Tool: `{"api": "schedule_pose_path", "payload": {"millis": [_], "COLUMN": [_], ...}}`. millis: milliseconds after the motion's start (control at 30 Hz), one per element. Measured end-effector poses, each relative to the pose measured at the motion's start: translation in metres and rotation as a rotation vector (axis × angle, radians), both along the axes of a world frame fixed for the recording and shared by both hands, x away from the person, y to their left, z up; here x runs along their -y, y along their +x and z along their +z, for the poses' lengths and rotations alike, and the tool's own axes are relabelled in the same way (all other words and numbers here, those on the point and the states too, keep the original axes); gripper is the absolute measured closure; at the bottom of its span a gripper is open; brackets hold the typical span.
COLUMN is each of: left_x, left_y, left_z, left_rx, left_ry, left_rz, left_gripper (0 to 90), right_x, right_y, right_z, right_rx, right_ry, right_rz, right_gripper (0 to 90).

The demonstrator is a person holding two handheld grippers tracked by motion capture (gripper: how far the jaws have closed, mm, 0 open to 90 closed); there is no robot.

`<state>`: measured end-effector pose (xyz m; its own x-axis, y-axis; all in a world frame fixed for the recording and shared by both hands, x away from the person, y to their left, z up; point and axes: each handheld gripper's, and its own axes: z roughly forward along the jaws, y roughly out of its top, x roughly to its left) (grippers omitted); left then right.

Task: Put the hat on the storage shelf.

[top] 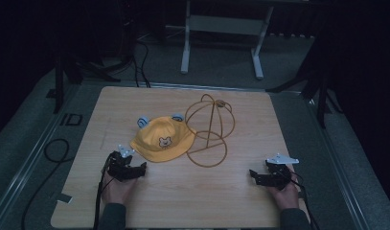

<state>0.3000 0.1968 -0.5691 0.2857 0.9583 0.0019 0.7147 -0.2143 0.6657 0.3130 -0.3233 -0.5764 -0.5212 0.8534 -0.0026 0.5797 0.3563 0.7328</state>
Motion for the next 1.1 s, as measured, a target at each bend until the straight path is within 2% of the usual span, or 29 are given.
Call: {"api": "schedule_pose_path", "payload": {"millis": [67,167,267,333,367,500,667,733,833,1000,1100], "left_x": [-0.001,-0.003,-0.006,-0.006,-0.004,-0.008,-0.012,-0.016,-0.021,-0.02,-0.021], "left_y": [-0.001,-0.003,-0.004,-0.004,-0.006,-0.008,-0.01,-0.011,-0.014,-0.018,-0.019], "left_z": [0.001,0.002,0.003,0.003,0.006,0.01,0.014,0.018,0.025,0.033,0.036], "left_rx": [0.002,0.007,0.008,0.008,0.007,0.009,0.006,0.001,0.004,-0.008,-0.008], "left_ry": [-0.002,-0.003,-0.052,-0.052,-0.047,-0.086,-0.1,-0.099,-0.12,-0.09,-0.089], "left_rz": [0.001,0.007,-0.013,-0.013,-0.033,-0.062,-0.071,-0.079,-0.084,-0.114,-0.114], "left_gripper": [30.3,35.9,37.4,38.2,38.5,39.2,39.7,40.2,42.3,44.4,44.4], "right_x": [0.0,0.0,0.0,0.0,0.0,0.0,0.0,0.0,0.0,0.0,0.0], "right_y": [0.0,0.0,0.0,0.0,0.0,0.0,0.0,0.0,0.0,0.0,0.0], "right_z": [0.0,0.0,0.0,0.0,0.0,0.0,0.0,0.0,0.0,0.0,0.0], "right_rx": [0.0,0.0,0.0,-0.001,0.0,0.0,0.0,0.0,0.0,-0.001,0.0], "right_ry": [0.0,-0.001,-0.001,-0.001,0.0,0.0,0.0,-0.001,-0.001,-0.001,-0.001], "right_rz": [0.0,0.0,0.0,0.0,0.0,0.0,0.0,0.0,0.0,0.0,0.0], "right_gripper": [16.0,16.0,16.0,16.0,16.0,16.0,16.0,16.0,16.0,16.0,16.0]}}
